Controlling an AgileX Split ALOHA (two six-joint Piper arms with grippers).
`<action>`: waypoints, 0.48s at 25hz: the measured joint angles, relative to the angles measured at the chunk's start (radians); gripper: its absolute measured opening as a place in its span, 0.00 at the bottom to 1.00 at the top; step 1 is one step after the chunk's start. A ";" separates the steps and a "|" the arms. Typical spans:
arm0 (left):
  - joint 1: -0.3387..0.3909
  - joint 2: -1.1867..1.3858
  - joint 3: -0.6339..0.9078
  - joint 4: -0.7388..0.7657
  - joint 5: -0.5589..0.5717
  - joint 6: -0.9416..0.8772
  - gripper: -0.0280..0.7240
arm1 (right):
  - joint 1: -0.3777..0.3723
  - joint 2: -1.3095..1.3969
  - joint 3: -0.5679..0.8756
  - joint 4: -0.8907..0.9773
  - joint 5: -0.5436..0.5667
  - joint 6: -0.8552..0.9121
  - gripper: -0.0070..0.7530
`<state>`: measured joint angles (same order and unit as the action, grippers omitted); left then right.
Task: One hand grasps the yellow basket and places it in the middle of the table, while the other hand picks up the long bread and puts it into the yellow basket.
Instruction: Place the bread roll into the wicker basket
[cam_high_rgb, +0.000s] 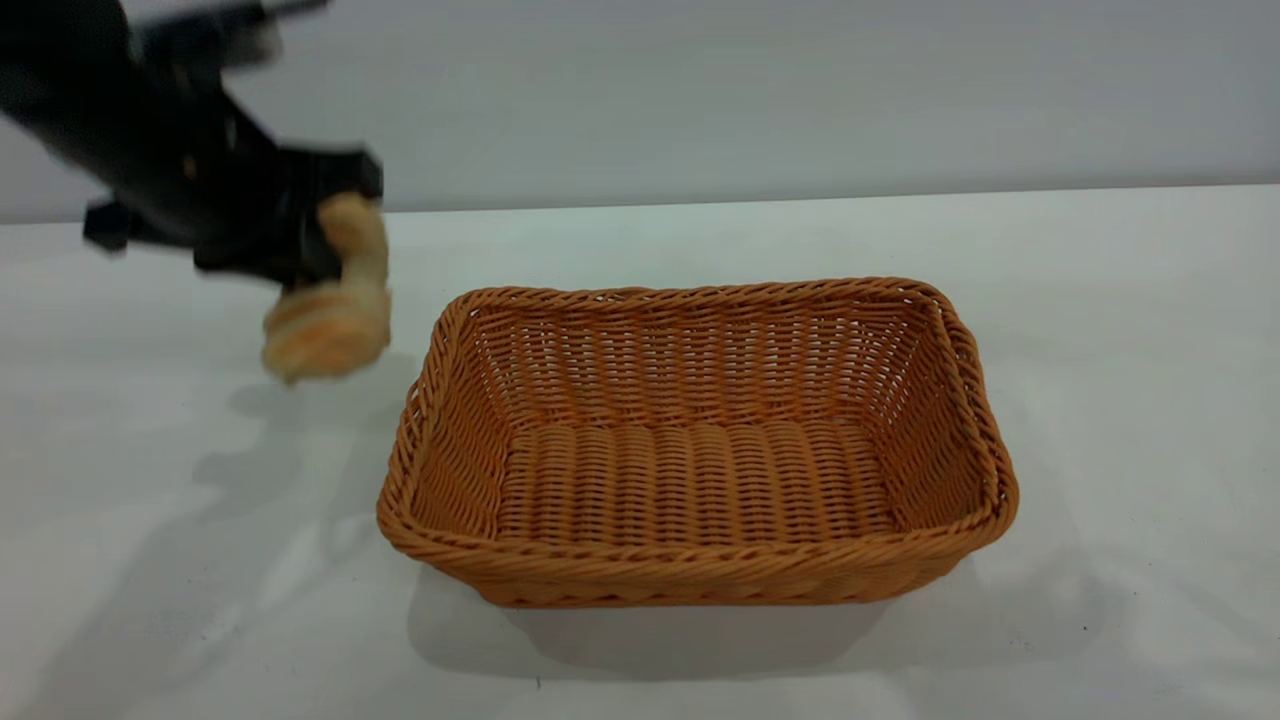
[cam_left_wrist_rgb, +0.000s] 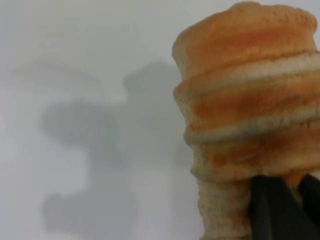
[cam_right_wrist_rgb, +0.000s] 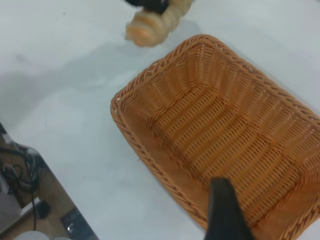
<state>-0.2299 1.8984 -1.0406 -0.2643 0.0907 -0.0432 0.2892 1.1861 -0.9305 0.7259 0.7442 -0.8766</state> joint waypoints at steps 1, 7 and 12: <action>-0.015 -0.024 0.000 0.000 0.003 0.000 0.12 | 0.000 0.000 0.000 0.003 0.001 0.000 0.67; -0.167 -0.078 0.000 0.000 0.024 0.009 0.11 | 0.000 0.000 0.000 0.019 0.018 0.000 0.67; -0.306 -0.067 0.000 0.000 -0.009 0.068 0.11 | 0.000 0.000 0.000 0.043 0.027 -0.001 0.67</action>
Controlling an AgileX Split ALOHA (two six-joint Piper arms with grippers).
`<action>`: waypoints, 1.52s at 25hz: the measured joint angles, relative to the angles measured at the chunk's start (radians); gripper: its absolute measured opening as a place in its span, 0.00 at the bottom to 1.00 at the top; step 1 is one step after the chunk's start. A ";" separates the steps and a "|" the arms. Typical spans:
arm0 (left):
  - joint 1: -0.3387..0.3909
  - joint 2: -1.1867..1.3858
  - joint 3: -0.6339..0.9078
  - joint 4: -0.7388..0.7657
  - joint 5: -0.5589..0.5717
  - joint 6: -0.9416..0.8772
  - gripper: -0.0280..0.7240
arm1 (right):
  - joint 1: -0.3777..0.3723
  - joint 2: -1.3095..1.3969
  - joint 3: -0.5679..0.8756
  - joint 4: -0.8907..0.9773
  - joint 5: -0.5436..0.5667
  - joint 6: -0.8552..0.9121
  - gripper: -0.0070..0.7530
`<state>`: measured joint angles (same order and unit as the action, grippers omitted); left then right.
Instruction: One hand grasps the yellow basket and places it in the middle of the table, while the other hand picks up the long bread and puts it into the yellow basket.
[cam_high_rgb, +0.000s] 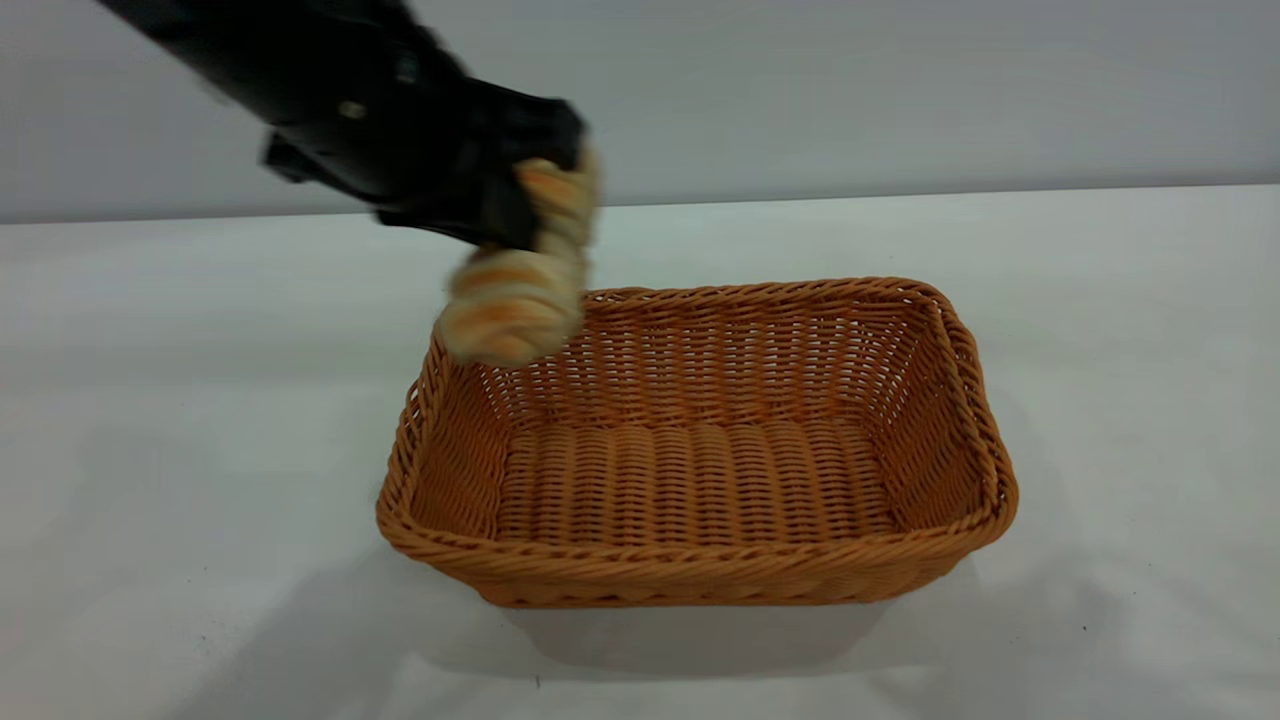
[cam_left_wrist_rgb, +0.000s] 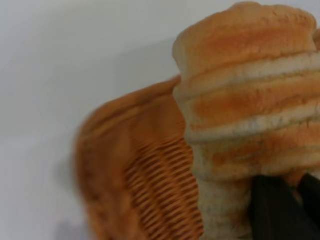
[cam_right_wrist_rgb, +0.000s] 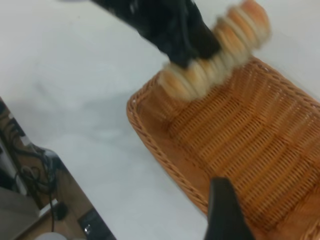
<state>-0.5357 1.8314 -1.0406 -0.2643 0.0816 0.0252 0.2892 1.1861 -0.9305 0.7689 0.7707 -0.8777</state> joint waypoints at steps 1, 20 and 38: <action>-0.018 0.007 0.000 0.000 -0.017 0.010 0.11 | 0.000 -0.002 0.000 0.005 0.000 0.000 0.67; -0.075 0.099 0.000 0.000 -0.130 0.036 0.72 | 0.000 -0.325 0.000 0.015 0.113 -0.008 0.67; -0.073 -0.528 0.004 0.056 0.311 0.244 0.72 | 0.000 -0.604 0.039 -0.492 0.240 0.503 0.67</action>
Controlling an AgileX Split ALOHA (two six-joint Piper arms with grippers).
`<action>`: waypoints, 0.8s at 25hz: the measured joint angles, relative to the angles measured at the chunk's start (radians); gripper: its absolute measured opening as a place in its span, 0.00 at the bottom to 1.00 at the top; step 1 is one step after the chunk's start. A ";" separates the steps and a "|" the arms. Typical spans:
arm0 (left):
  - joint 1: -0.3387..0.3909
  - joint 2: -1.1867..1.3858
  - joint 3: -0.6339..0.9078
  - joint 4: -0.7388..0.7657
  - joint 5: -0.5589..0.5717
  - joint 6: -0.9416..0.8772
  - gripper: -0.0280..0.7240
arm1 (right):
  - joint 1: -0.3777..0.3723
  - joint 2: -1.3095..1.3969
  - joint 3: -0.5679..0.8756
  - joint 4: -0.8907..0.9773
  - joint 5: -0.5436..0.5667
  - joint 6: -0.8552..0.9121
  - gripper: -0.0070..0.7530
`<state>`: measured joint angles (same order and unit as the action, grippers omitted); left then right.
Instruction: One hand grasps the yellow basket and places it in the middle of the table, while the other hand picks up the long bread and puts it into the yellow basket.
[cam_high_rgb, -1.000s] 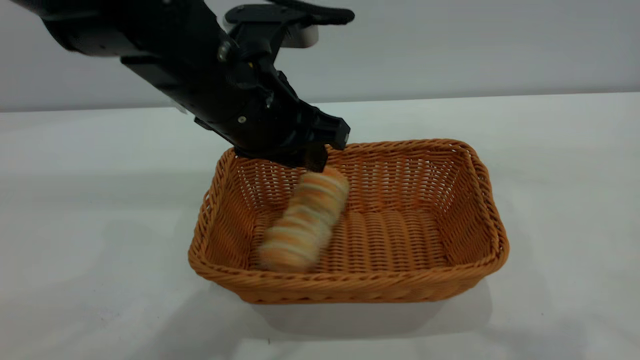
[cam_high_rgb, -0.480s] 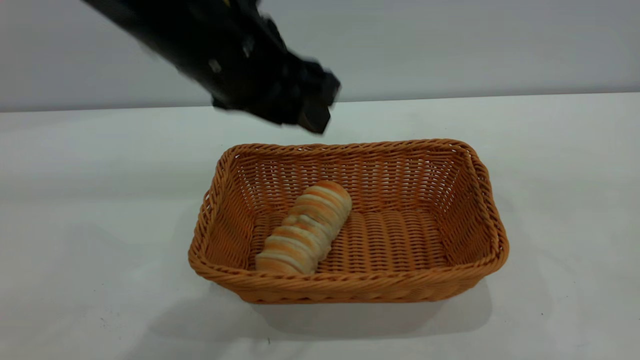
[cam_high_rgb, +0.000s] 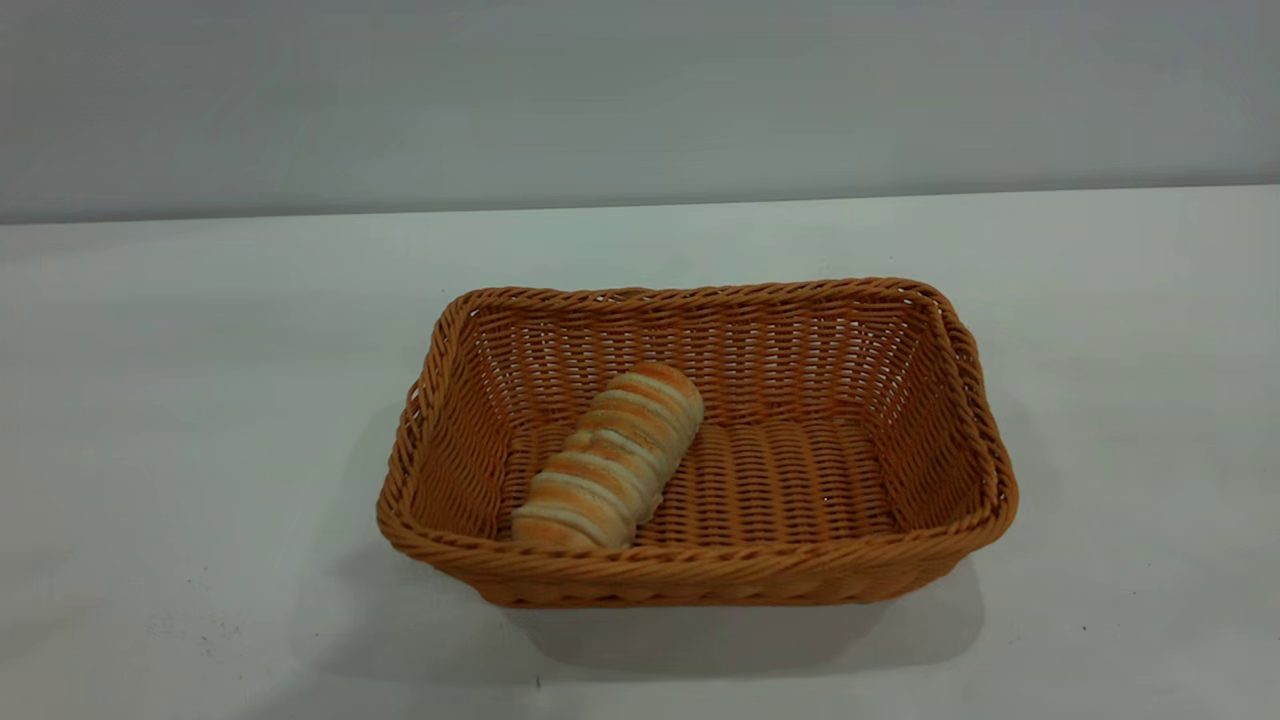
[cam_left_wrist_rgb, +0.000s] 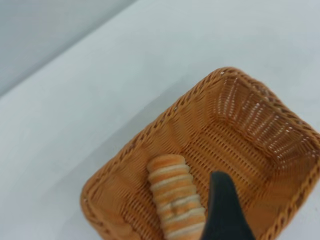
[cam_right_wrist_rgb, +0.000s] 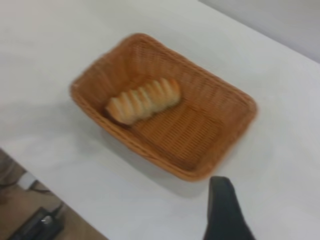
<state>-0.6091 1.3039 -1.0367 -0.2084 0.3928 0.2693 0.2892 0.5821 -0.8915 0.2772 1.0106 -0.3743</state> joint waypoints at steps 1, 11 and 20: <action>0.000 -0.039 0.001 0.011 0.035 0.000 0.72 | 0.000 -0.024 0.010 -0.017 0.011 0.016 0.67; 0.000 -0.308 0.035 0.045 0.393 -0.035 0.72 | 0.000 -0.271 0.133 -0.054 0.132 0.113 0.67; 0.000 -0.593 0.240 0.155 0.532 -0.216 0.72 | 0.000 -0.459 0.285 -0.126 0.151 0.190 0.67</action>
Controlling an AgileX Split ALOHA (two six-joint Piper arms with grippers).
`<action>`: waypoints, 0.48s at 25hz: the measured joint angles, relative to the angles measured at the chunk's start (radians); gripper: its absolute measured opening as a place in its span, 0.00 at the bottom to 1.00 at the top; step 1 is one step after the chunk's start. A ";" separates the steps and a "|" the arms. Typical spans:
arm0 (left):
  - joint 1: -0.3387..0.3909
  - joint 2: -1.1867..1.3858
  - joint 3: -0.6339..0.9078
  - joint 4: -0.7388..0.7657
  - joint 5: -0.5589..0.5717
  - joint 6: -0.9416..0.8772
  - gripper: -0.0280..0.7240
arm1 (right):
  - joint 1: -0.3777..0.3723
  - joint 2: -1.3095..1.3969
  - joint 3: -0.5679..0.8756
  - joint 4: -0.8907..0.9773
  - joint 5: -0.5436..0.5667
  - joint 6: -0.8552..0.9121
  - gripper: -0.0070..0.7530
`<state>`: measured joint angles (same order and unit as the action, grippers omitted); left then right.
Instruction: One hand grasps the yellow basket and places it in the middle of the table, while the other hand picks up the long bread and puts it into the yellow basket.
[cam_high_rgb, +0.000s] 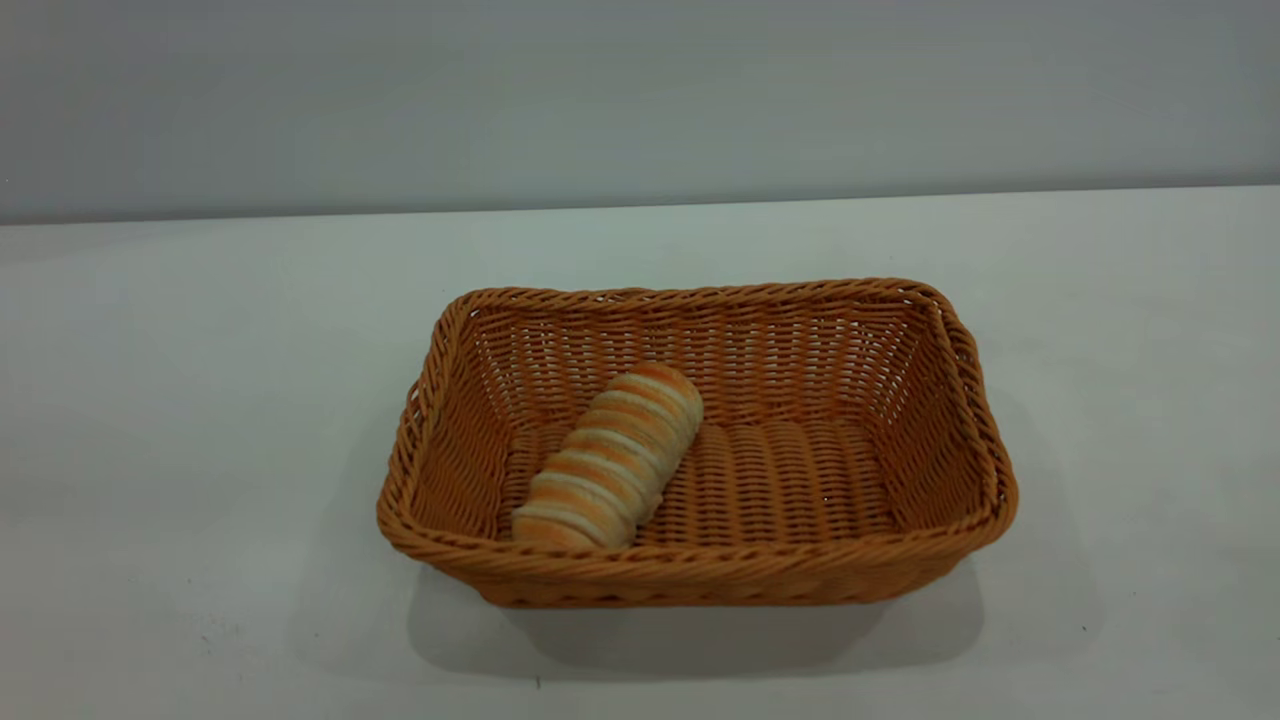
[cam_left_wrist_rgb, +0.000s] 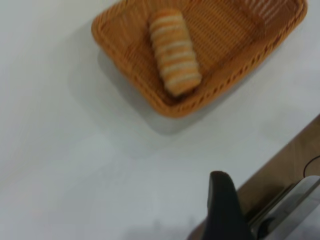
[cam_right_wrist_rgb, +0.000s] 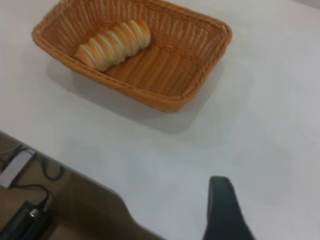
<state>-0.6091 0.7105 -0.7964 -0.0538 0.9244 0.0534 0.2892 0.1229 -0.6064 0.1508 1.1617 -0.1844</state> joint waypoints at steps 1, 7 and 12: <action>0.000 -0.042 0.020 0.002 0.016 -0.007 0.72 | 0.000 -0.020 0.017 -0.010 0.001 0.005 0.67; 0.000 -0.293 0.146 0.054 0.074 -0.019 0.72 | 0.000 -0.098 0.090 -0.028 0.004 0.022 0.67; 0.000 -0.467 0.208 0.074 0.120 -0.053 0.72 | 0.000 -0.139 0.112 -0.065 0.005 0.040 0.67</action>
<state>-0.6091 0.2433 -0.5882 0.0203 1.0445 0.0000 0.2892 -0.0166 -0.4943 0.0853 1.1669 -0.1445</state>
